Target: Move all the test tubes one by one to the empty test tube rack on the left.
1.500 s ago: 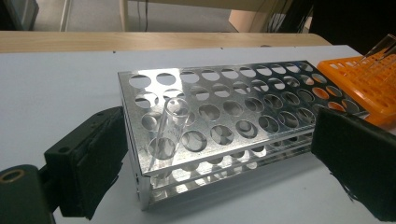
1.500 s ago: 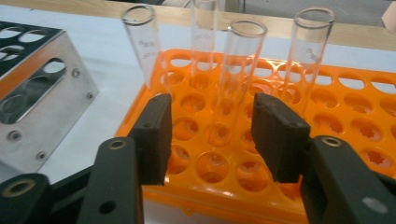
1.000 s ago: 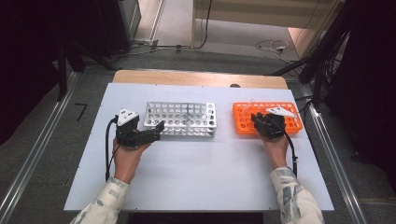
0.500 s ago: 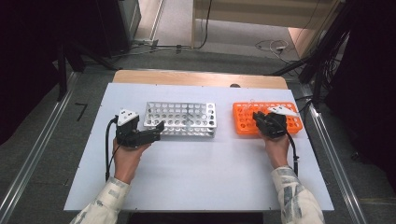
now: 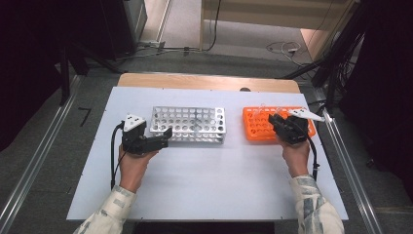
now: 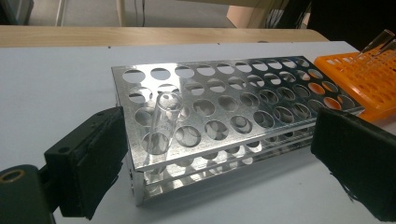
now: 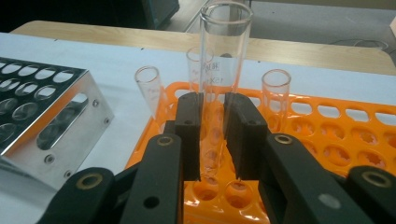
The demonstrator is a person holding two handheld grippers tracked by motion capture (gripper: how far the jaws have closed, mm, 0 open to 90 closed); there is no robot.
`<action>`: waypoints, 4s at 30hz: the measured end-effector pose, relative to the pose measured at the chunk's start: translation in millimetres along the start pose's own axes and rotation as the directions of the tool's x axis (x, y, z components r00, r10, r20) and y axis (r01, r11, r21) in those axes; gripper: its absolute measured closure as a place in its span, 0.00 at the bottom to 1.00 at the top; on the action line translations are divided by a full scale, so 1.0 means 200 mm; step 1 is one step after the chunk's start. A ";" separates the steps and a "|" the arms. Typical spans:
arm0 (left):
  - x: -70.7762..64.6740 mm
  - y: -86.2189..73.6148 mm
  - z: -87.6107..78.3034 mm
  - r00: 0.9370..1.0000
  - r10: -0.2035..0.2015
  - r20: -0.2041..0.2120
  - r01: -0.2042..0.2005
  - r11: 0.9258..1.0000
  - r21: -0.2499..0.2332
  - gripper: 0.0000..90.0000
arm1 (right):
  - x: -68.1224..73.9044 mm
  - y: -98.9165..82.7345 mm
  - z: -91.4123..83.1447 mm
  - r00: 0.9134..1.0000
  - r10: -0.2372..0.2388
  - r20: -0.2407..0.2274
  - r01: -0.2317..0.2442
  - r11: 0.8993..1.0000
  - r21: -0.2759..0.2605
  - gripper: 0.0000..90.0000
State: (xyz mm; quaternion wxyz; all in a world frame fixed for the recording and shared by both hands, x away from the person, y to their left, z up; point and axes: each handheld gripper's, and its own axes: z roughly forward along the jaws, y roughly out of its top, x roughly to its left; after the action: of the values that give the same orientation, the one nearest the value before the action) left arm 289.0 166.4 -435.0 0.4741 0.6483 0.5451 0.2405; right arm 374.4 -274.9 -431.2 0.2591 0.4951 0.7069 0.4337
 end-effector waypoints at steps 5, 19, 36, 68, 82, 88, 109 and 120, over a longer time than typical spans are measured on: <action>-0.01 0.00 0.00 1.000 0.003 0.010 -0.003 1.000 0.000 0.04 | 0.03 0.01 -0.04 0.999 -0.003 -0.032 0.003 1.000 -0.007 0.81; -0.06 0.00 0.00 0.999 0.024 0.038 -0.025 1.000 0.006 0.05 | 0.24 0.03 -0.08 0.985 -0.082 -0.150 0.085 0.996 0.012 0.81; -0.10 0.00 0.00 0.997 0.042 0.060 -0.043 0.999 0.009 0.05 | 0.47 0.01 -0.08 0.950 -0.149 -0.273 0.165 0.986 0.035 0.81; -0.26 -0.03 0.01 0.983 0.092 0.157 -0.097 0.995 0.024 0.06 | 0.75 -0.12 0.00 0.894 -0.222 -0.390 0.271 0.959 0.076 0.81; -0.40 -0.06 0.03 0.958 0.142 0.248 -0.152 0.988 0.023 0.10 | 0.91 -0.17 0.03 0.853 -0.256 -0.455 0.324 0.943 0.076 0.81; -0.43 -0.07 0.03 0.947 0.161 0.277 -0.166 0.986 -0.006 0.25 | 0.94 -0.17 0.03 0.837 -0.250 -0.487 0.325 0.943 0.073 0.81; -0.45 -0.09 0.03 0.931 0.206 0.301 -0.211 0.977 -0.016 0.83 | 0.97 -0.18 0.03 0.823 -0.230 -0.519 0.316 0.945 0.082 0.81; -0.36 -0.03 0.01 0.953 0.159 0.257 -0.155 0.987 -0.034 0.83 | 0.95 -0.16 0.03 0.817 -0.223 -0.532 0.306 0.949 0.072 0.44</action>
State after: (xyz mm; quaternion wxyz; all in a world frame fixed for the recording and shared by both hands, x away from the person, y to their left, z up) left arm 266.7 98.1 -426.1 0.5251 0.7122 0.4235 0.1943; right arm 292.4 -102.0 -450.7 0.0783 0.2755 0.8434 0.4545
